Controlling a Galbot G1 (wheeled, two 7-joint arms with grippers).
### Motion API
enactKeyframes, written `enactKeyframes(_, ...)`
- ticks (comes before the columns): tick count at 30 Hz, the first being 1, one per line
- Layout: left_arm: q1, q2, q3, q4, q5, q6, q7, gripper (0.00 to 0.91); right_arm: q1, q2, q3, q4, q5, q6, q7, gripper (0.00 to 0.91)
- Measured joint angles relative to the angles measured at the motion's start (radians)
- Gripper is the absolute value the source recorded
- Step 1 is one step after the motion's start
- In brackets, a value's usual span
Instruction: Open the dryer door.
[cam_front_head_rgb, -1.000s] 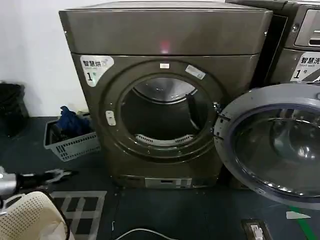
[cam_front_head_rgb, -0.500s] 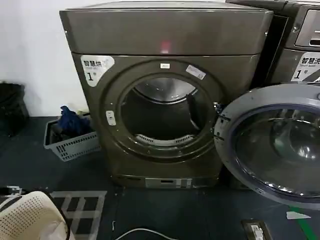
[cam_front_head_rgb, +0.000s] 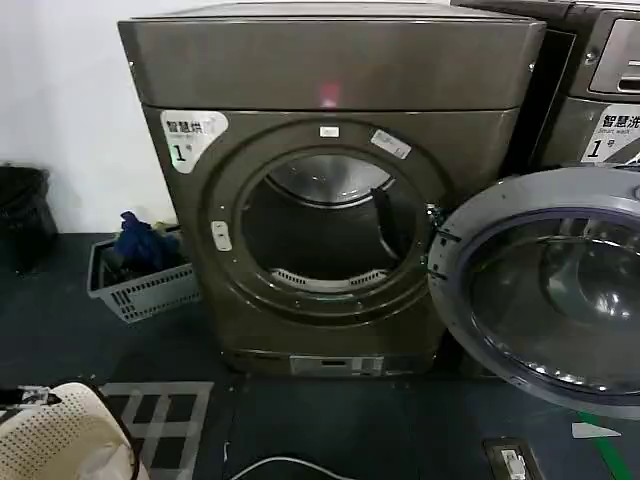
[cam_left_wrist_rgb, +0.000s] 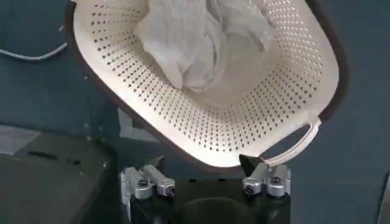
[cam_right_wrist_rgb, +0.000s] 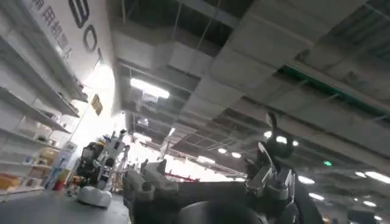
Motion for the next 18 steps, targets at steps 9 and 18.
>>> enactKeyframes(9,0.002,0.005,0.005,-0.009,-0.001,0.0,0.012,0.907,-0.001,0.003,-0.003,0.005,0.0,0.005,0.0,0.907)
enactKeyframes(18,0.004,0.005,0.007,-0.009,-0.002,0.0,0.015,0.907,0.005,0.01,-0.007,0.013,-0.001,0.003,-0.004,0.907)
